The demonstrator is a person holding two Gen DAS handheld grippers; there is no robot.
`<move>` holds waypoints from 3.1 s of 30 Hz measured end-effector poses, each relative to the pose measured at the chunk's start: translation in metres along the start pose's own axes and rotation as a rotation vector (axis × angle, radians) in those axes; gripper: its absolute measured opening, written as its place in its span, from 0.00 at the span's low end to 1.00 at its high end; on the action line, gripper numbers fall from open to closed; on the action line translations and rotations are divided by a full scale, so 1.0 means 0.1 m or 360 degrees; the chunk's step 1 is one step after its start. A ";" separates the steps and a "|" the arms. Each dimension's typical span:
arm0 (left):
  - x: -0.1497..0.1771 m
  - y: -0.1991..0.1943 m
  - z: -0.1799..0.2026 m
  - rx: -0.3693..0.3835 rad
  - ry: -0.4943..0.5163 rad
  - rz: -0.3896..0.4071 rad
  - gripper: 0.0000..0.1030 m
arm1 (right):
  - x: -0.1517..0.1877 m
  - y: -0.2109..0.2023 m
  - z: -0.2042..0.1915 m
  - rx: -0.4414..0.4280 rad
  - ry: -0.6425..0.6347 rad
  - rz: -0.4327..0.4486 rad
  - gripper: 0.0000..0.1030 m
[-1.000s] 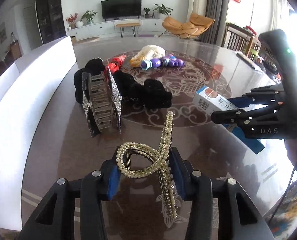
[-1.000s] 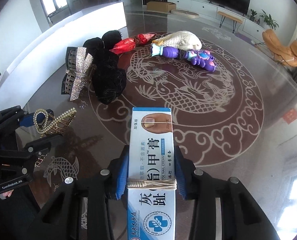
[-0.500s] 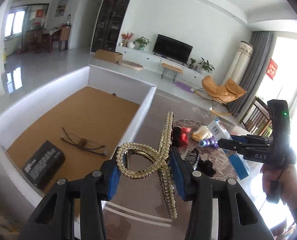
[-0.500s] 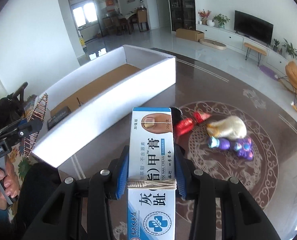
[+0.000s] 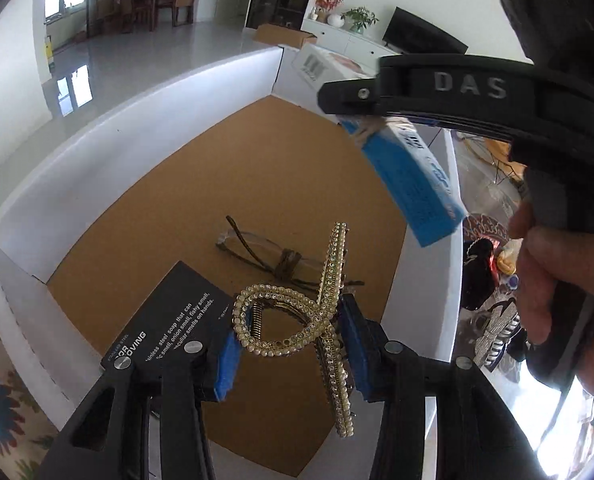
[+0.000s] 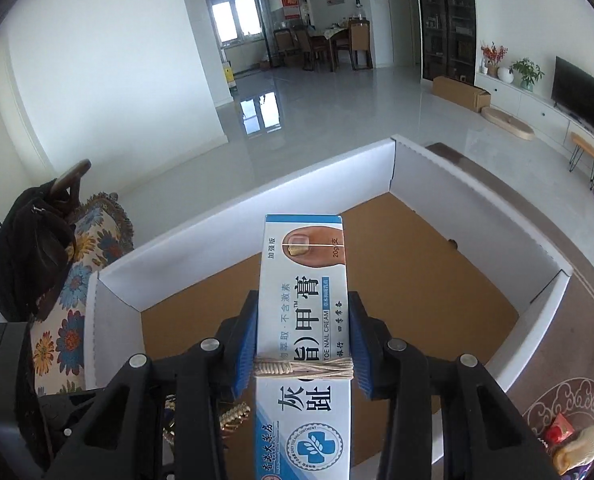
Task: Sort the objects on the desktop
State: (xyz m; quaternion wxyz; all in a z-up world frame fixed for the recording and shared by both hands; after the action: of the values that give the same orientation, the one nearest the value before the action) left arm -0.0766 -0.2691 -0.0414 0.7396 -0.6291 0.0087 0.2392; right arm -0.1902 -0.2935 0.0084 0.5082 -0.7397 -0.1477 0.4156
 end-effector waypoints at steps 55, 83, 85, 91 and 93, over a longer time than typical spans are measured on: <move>1.26 0.89 2.37 -0.0124 0.0612 0.0052 1.00 | 4.51 -1.17 2.28 0.0661 0.0853 -0.0051 1.00; 1.24 0.92 2.39 -0.0127 0.0613 0.0053 1.00 | 4.51 -1.17 2.28 0.0661 0.0853 -0.0051 1.00; 1.24 0.92 2.39 -0.0127 0.0612 0.0053 1.00 | 4.51 -1.17 2.28 0.0661 0.0854 -0.0051 1.00; 1.24 0.92 2.39 -0.0127 0.0612 0.0053 1.00 | 4.51 -1.17 2.28 0.0661 0.0854 -0.0051 1.00; 1.24 0.92 2.39 -0.0128 0.0612 0.0053 1.00 | 4.51 -1.17 2.28 0.0661 0.0854 -0.0051 1.00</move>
State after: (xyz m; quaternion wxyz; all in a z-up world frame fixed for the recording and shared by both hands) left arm -0.0688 0.0060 -0.1156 0.6946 -0.6919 0.1508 0.1271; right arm -0.0653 0.1902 -0.1301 0.6752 -0.7010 0.0675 0.2194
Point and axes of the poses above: each gripper's, at about its wrist camera, not at the fingertips, and y roughly the way its jaws point, z to its right, x to its underside, the point moved 8 cm from there along y, roughly the way its jaws point, and after that the axes turned 12 degrees about -z, right-handed, at the moved point
